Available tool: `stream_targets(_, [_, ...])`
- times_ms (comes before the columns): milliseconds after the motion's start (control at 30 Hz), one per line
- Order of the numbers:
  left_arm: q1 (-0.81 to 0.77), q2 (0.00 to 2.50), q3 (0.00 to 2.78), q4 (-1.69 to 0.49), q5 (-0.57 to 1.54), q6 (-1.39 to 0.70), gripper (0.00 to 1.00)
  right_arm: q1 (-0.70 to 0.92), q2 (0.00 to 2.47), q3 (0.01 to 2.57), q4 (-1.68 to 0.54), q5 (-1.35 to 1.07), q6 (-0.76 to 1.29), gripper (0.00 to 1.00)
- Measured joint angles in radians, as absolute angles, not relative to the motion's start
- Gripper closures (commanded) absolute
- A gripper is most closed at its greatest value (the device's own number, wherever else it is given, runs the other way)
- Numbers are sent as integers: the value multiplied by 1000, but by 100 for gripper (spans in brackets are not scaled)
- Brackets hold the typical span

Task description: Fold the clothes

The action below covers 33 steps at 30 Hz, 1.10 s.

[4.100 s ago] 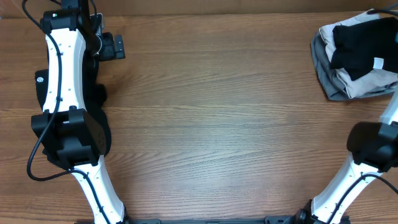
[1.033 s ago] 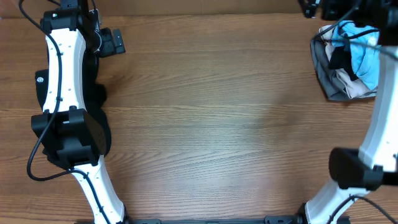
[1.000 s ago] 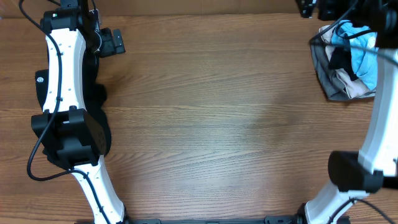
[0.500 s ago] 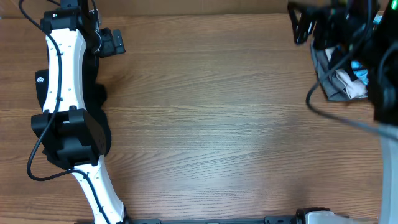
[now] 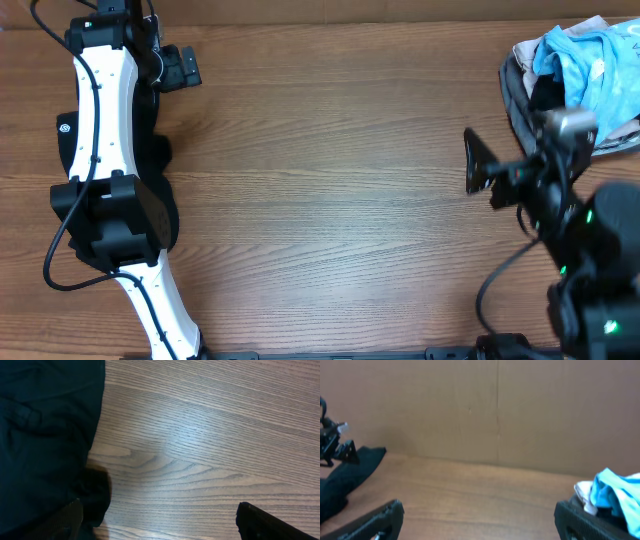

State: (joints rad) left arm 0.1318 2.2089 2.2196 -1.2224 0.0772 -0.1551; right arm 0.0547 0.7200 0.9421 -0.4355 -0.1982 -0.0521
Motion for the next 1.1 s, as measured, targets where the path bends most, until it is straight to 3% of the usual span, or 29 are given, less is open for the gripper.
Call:
stream_targets(600, [132, 2209, 2220, -1222, 77, -155, 0, 61, 280, 316, 143, -183, 63, 0])
stream_targets(1100, [132, 2209, 2220, -1222, 77, -155, 0, 86, 100, 70, 261, -141, 99, 0])
